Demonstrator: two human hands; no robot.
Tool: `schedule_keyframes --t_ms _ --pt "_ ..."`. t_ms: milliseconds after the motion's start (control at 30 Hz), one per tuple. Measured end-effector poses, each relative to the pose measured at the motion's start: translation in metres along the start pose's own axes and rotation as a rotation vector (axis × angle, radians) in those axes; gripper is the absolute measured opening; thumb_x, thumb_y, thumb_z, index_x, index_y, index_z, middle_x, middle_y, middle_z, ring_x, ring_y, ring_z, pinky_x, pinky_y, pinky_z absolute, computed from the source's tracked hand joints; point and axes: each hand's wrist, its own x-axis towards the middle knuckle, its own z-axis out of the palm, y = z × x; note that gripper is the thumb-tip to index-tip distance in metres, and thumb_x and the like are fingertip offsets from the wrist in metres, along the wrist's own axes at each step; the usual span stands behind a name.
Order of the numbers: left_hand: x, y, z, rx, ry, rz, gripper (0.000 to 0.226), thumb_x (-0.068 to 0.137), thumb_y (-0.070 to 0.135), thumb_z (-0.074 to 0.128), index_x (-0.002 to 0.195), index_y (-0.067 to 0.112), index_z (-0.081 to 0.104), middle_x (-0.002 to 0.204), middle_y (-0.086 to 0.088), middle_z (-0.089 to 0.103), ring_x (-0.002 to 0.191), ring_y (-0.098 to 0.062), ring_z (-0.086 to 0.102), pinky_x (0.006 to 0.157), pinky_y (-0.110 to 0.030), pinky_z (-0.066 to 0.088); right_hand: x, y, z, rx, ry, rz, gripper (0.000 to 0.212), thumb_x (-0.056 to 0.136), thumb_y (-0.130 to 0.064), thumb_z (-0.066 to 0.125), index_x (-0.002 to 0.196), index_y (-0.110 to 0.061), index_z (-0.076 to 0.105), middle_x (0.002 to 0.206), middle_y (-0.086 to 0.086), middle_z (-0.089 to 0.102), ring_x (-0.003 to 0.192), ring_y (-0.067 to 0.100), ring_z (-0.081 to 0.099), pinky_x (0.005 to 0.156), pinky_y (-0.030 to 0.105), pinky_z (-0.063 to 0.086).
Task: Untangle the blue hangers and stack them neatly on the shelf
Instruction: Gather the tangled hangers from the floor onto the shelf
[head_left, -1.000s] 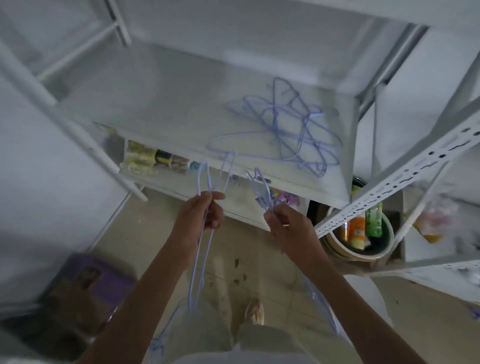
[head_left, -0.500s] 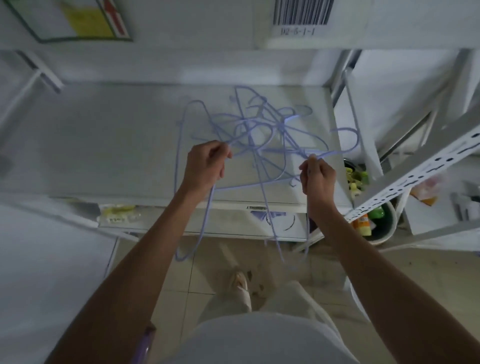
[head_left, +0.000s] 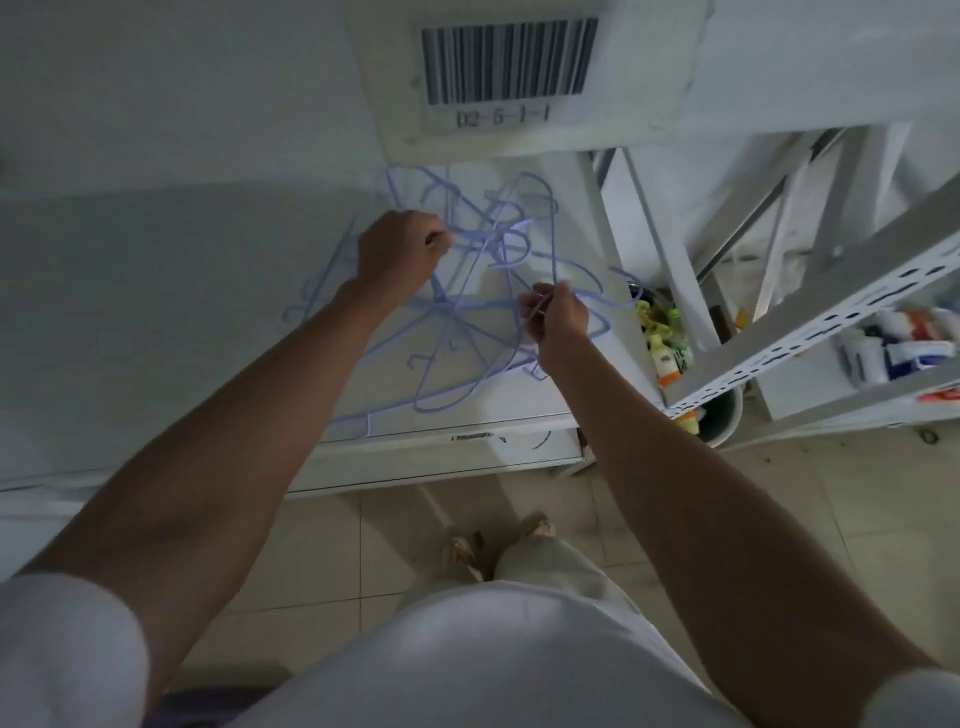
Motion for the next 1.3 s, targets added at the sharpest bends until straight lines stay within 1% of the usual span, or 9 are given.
schedule_keyframes --t_ms 200,300,400,533,667,733,833,1033,1300 --pt "0.006 -0.004 0.026 -0.059 -0.197 -0.063 0.034 0.099 0.041 0.052 0.114 0.014 0.068 0.117 -0.016 0.073 0.112 -0.037 0.066 0.092 -0.043 0.053 -0.014 -0.020 -0.015 -0.079 -0.063 0.124 0.021 0.103 -0.007 0.042 0.084 -0.008 0.051 0.073 0.015 0.056 0.062 0.023 0.055 0.061 0.029 0.049" --pt "-0.001 -0.018 0.034 -0.052 -0.196 -0.066 0.031 0.100 0.039 0.051 0.114 0.016 0.064 0.117 -0.019 0.072 0.112 -0.040 0.065 0.091 -0.043 0.052 -0.029 -0.019 -0.026 -0.260 -0.026 -0.009 0.016 0.097 -0.007 0.046 0.083 -0.010 0.053 0.079 0.013 0.050 0.063 0.023 0.048 0.059 0.031 0.042" --pt "-0.015 -0.031 0.031 -0.037 -0.193 -0.063 0.032 0.099 0.042 0.047 0.111 0.018 0.065 0.112 -0.019 0.072 0.108 -0.040 0.066 0.086 -0.043 0.051 -0.046 -0.009 -0.030 -0.534 -0.050 -0.180 0.013 0.097 -0.018 0.049 0.092 -0.012 0.059 0.096 0.011 0.059 0.085 0.022 0.056 0.079 0.039 0.048" --pt "-0.050 -0.045 0.011 0.046 -0.200 -0.041 0.045 0.094 0.043 0.041 0.121 0.016 0.064 0.126 -0.014 0.068 0.117 -0.036 0.064 0.096 -0.045 0.049 -0.065 0.009 -0.012 -0.663 -0.189 -0.338 0.023 0.097 -0.027 0.051 0.082 -0.012 0.061 0.081 0.003 0.055 0.079 0.017 0.049 0.075 0.036 0.041" --pt "-0.110 -0.068 -0.005 0.151 -0.150 -0.215 0.046 0.101 0.040 0.049 0.141 0.017 0.052 0.145 -0.011 0.056 0.130 -0.031 0.055 0.105 -0.044 0.043 -0.079 0.026 0.025 -0.860 -0.448 -0.518 0.027 0.099 -0.025 0.050 0.073 -0.019 0.058 0.072 -0.005 0.054 0.072 0.013 0.051 0.072 0.033 0.039" --pt "-0.153 -0.077 -0.007 0.169 -0.087 -0.346 0.047 0.101 0.040 0.050 0.141 0.015 0.052 0.147 -0.011 0.054 0.130 -0.033 0.054 0.105 -0.045 0.043 -0.084 0.036 0.042 -1.032 -0.595 -0.616 0.022 0.101 -0.022 0.051 0.101 -0.015 0.072 0.105 0.009 0.071 0.104 0.029 0.064 0.091 0.038 0.046" --pt "-0.238 -0.068 0.004 0.178 -0.007 -0.533 0.047 0.100 0.038 0.051 0.137 0.011 0.054 0.144 -0.014 0.056 0.128 -0.035 0.056 0.102 -0.049 0.047 -0.088 0.055 0.050 -1.351 -0.824 -0.797 0.044 0.104 -0.021 0.048 0.144 -0.005 0.054 0.148 0.017 0.054 0.138 0.031 0.048 0.112 0.038 0.037" --pt "-0.446 0.009 0.061 0.056 0.099 -1.042 0.048 0.100 0.038 0.054 0.140 0.012 0.053 0.150 -0.014 0.051 0.135 -0.036 0.051 0.103 -0.052 0.045 -0.124 0.127 0.012 -1.770 -1.332 -1.499 0.046 0.108 -0.027 0.034 0.144 -0.003 0.051 0.146 0.018 0.052 0.132 0.035 0.050 0.105 0.046 0.041" --pt "-0.650 0.174 0.117 -0.116 0.021 -1.570 0.046 0.102 0.043 0.047 0.140 0.016 0.053 0.145 -0.009 0.056 0.132 -0.031 0.053 0.102 -0.045 0.044 -0.218 0.251 -0.121 -1.819 -2.161 -1.484 0.046 0.107 -0.029 0.038 0.137 0.001 0.056 0.140 0.021 0.057 0.134 0.037 0.049 0.107 0.047 0.044"
